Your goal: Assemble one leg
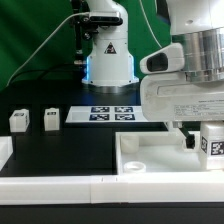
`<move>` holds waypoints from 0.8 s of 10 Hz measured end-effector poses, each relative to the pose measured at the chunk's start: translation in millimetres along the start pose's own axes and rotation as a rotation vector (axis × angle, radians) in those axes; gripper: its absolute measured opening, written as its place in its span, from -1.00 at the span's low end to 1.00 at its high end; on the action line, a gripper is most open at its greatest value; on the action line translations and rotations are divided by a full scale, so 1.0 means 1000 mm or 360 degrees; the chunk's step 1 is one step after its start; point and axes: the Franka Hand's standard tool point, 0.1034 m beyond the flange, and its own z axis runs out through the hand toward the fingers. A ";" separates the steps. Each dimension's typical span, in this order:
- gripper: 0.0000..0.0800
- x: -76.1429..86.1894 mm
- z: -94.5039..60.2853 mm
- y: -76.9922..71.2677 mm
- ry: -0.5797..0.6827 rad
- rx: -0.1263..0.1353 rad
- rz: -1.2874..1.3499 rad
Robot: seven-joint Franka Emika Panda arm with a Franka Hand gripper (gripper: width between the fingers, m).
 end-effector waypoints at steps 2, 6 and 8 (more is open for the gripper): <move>0.62 0.001 -0.003 -0.006 0.0031 -0.0062 -0.0430; 0.62 0.002 -0.004 -0.014 0.0058 -0.0144 -0.0897; -0.09 0.004 -0.005 -0.011 0.0064 -0.0146 -0.0810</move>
Offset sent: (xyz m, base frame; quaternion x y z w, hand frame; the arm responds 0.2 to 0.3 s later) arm 0.0112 0.0115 0.0077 -0.0717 0.0055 -0.4426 0.8938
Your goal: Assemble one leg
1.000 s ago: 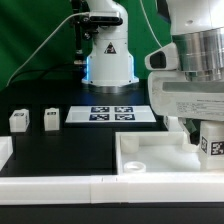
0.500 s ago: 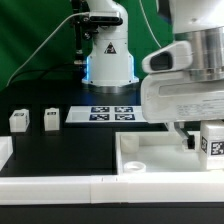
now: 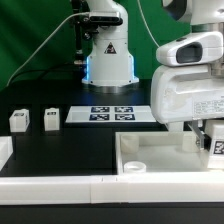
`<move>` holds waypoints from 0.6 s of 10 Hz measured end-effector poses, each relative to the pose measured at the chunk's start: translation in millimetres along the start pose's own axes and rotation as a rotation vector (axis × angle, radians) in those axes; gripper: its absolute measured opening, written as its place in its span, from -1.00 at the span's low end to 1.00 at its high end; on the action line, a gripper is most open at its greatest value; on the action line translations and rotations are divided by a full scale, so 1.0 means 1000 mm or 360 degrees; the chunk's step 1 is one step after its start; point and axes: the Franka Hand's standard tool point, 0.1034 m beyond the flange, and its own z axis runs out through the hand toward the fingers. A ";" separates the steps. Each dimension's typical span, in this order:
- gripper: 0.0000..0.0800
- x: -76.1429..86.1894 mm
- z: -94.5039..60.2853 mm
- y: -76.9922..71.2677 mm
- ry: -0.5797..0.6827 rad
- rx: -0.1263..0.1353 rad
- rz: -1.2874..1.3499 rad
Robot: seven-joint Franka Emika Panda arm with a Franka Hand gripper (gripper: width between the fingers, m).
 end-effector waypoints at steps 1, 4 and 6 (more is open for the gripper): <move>-0.09 0.000 0.000 0.008 -0.0002 -0.0014 0.0186; -0.29 0.000 0.003 0.015 -0.0005 -0.0017 0.0716; -0.29 -0.001 0.004 0.018 -0.0033 0.0031 0.1226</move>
Offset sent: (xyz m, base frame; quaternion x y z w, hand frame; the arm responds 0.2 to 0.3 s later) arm 0.0147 -0.0044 -0.0012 0.0023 0.0082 0.2415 0.9704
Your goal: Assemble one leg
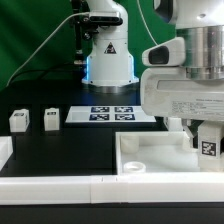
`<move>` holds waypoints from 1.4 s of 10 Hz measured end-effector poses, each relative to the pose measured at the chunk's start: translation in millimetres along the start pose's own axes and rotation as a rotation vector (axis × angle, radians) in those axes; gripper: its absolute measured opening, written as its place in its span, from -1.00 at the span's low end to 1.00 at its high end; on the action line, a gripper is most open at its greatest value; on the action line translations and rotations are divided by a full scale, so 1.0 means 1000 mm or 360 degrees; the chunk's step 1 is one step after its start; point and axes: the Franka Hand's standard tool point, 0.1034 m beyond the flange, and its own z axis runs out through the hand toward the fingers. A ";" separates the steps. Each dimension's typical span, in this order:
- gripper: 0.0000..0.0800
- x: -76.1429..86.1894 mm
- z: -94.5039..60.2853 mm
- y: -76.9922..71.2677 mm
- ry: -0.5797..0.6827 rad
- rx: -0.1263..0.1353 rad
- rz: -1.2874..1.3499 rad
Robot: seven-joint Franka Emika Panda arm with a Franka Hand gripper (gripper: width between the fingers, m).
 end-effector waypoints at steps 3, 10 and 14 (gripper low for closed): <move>-0.29 -0.006 0.001 0.000 -0.0053 0.0016 0.0712; 0.50 -0.013 0.004 0.000 -0.0066 0.0022 0.0465; 0.62 -0.011 0.004 0.001 -0.0046 0.0022 -0.0318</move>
Offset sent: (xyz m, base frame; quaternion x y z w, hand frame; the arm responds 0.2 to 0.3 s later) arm -0.0136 0.0057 -0.0010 -0.0153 -0.0128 0.3586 0.9333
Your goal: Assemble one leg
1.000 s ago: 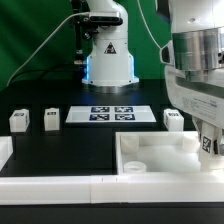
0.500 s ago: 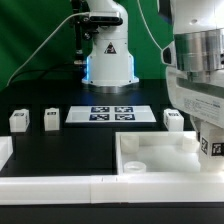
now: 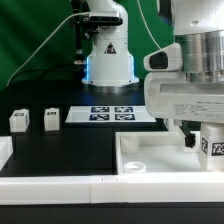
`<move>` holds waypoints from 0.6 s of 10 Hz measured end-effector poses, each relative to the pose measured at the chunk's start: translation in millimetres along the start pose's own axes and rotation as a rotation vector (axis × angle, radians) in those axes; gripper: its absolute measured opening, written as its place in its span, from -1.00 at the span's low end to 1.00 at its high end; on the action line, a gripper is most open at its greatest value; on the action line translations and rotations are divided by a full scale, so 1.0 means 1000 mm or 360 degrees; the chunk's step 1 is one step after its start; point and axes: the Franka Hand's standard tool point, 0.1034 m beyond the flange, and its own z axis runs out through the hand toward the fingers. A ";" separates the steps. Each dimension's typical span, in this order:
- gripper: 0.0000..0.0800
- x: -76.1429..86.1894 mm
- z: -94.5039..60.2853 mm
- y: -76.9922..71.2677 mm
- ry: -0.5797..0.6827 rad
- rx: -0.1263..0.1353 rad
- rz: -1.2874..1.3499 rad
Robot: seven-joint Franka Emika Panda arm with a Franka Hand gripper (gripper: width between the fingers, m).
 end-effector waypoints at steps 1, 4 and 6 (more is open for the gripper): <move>0.62 0.001 0.000 0.001 0.0002 -0.0004 -0.0167; 0.62 0.000 -0.003 -0.007 0.0057 -0.0091 -0.0958; 0.57 0.000 -0.002 -0.009 0.0073 -0.0086 -0.0949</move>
Offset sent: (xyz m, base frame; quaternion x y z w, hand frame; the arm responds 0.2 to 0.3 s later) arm 0.0098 0.0176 0.0147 -0.0491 0.0400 -0.4976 0.8651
